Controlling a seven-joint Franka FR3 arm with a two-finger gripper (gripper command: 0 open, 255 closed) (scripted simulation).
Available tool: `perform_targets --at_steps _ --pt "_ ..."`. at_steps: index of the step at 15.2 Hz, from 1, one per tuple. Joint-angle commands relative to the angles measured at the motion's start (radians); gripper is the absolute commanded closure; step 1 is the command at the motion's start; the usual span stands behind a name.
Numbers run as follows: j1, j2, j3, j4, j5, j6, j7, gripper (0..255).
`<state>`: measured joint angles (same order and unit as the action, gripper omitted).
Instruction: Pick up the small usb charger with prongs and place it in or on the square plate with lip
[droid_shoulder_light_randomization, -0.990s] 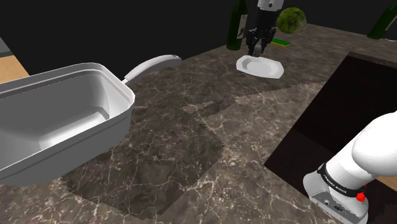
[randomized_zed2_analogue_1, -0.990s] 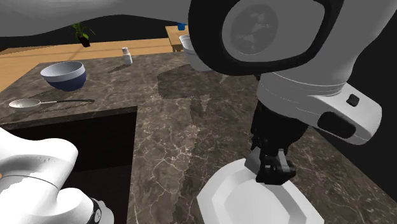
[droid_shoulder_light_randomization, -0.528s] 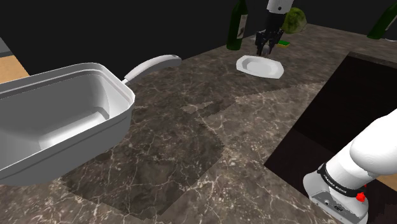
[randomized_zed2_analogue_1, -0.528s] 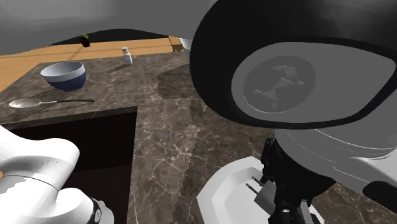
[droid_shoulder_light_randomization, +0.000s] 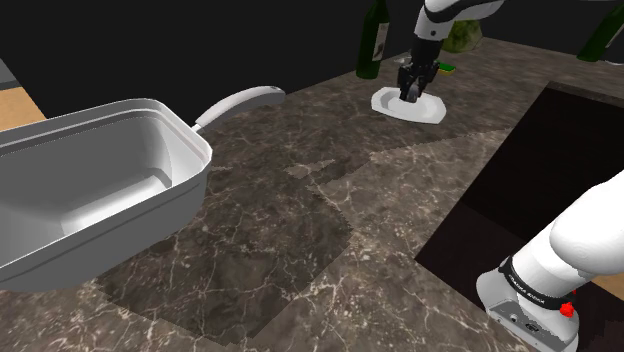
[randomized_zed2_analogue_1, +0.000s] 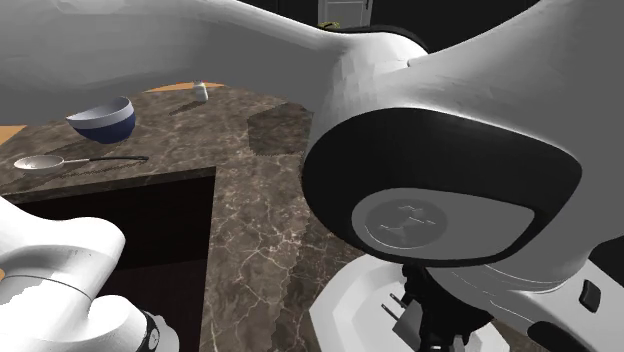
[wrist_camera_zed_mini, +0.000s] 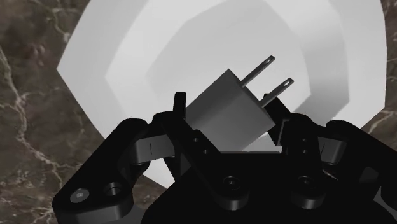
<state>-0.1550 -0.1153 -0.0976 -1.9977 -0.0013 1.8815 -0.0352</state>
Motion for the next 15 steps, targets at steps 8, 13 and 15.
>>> perform_targets --at_steps 8,13,15 --pt "0.000 0.006 0.000 -0.024 0.001 0.031 0.000 255" --pt "0.000 0.006 0.000 -0.024 0.001 0.031 0.000 0" --pt "0.000 0.006 0.000 -0.024 0.001 0.031 0.000 0"
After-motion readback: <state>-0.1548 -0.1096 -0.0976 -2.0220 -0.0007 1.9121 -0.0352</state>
